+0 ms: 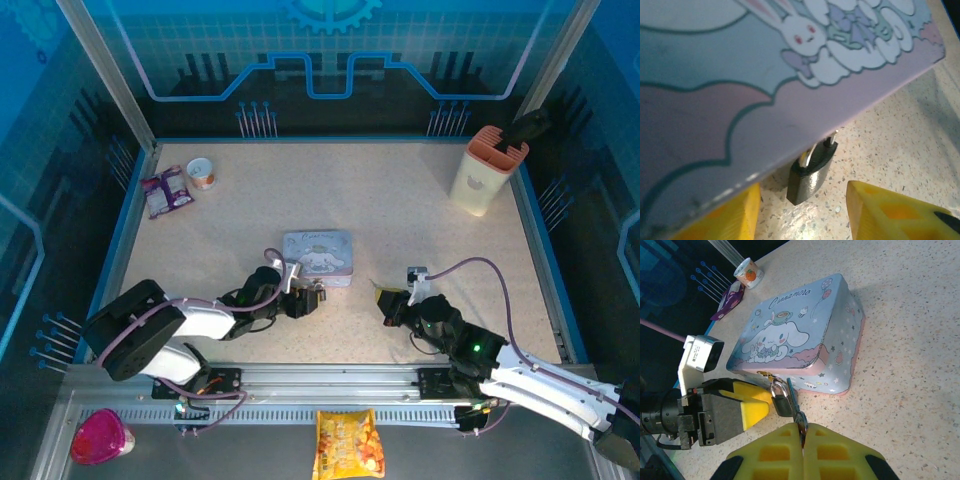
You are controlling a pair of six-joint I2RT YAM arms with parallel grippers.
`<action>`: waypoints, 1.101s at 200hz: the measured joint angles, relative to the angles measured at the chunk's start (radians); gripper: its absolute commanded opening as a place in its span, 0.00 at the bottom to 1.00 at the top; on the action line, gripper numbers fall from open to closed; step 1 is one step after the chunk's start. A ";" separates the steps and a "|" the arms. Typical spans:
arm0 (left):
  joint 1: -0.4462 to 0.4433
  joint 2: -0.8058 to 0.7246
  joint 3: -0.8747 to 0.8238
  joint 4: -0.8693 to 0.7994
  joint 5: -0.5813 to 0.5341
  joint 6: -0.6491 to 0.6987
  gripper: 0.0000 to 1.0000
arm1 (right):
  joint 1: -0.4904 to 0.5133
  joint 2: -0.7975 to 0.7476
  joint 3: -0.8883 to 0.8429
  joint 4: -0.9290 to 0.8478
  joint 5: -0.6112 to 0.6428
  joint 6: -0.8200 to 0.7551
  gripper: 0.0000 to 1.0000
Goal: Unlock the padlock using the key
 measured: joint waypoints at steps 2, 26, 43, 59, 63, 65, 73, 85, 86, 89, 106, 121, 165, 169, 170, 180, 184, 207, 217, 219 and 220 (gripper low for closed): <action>0.000 0.002 0.002 -0.001 -0.002 -0.002 0.49 | 0.000 0.001 0.000 0.001 0.000 0.001 0.00; -0.004 0.034 0.021 0.010 -0.010 -0.023 0.49 | 0.000 0.010 0.000 0.014 0.000 0.002 0.00; -0.008 0.058 0.032 0.032 -0.017 -0.045 0.47 | 0.001 0.016 0.000 0.019 0.000 0.002 0.00; -0.012 0.088 0.047 0.058 -0.025 -0.065 0.46 | 0.002 0.018 0.000 0.020 0.000 0.002 0.00; -0.013 0.094 0.050 0.063 -0.027 -0.068 0.46 | 0.002 0.019 0.000 0.021 0.000 0.002 0.00; -0.014 0.098 0.053 0.066 -0.028 -0.070 0.46 | 0.002 0.019 0.000 0.021 0.000 0.002 0.00; -0.017 0.113 0.061 0.076 -0.033 -0.079 0.45 | 0.002 0.019 0.000 0.023 0.000 0.002 0.00; -0.021 0.135 0.072 0.095 -0.043 -0.096 0.42 | 0.002 0.019 0.000 0.023 0.000 0.003 0.00; -0.022 0.136 0.073 0.096 -0.043 -0.097 0.42 | 0.002 0.019 0.000 0.023 0.000 0.003 0.00; -0.022 0.143 0.076 0.101 -0.047 -0.102 0.41 | 0.002 0.019 0.000 0.023 0.000 0.003 0.00; -0.024 0.174 0.089 0.127 -0.055 -0.125 0.35 | 0.006 0.017 0.000 0.023 0.000 0.006 0.00; -0.027 0.192 0.096 0.143 -0.066 -0.146 0.28 | 0.007 0.010 0.000 0.023 0.000 0.008 0.00; -0.036 0.212 0.120 0.147 -0.054 -0.202 0.12 | 0.008 0.003 -0.022 0.087 -0.008 0.056 0.00; -0.039 0.212 0.122 0.145 -0.053 -0.210 0.11 | 0.008 0.007 -0.026 0.098 -0.011 0.063 0.00; -0.039 0.212 0.122 0.145 -0.053 -0.210 0.11 | 0.008 0.008 -0.027 0.099 -0.011 0.064 0.00; -0.044 0.212 0.124 0.143 -0.050 -0.227 0.09 | 0.008 0.025 -0.029 0.111 -0.020 0.078 0.00; -0.045 0.212 0.124 0.142 -0.050 -0.229 0.08 | 0.008 0.035 -0.029 0.117 -0.023 0.082 0.00; -0.047 0.209 0.127 0.134 -0.044 -0.254 0.06 | 0.013 0.093 -0.030 0.150 -0.039 0.122 0.00; -0.047 0.201 0.128 0.125 -0.038 -0.265 0.05 | 0.013 0.126 -0.032 0.181 -0.049 0.148 0.00; -0.047 0.198 0.128 0.124 -0.036 -0.269 0.05 | 0.013 0.130 -0.032 0.187 -0.049 0.150 0.00; -0.047 0.197 0.128 0.123 -0.035 -0.271 0.05 | 0.013 0.135 -0.032 0.192 -0.052 0.156 0.00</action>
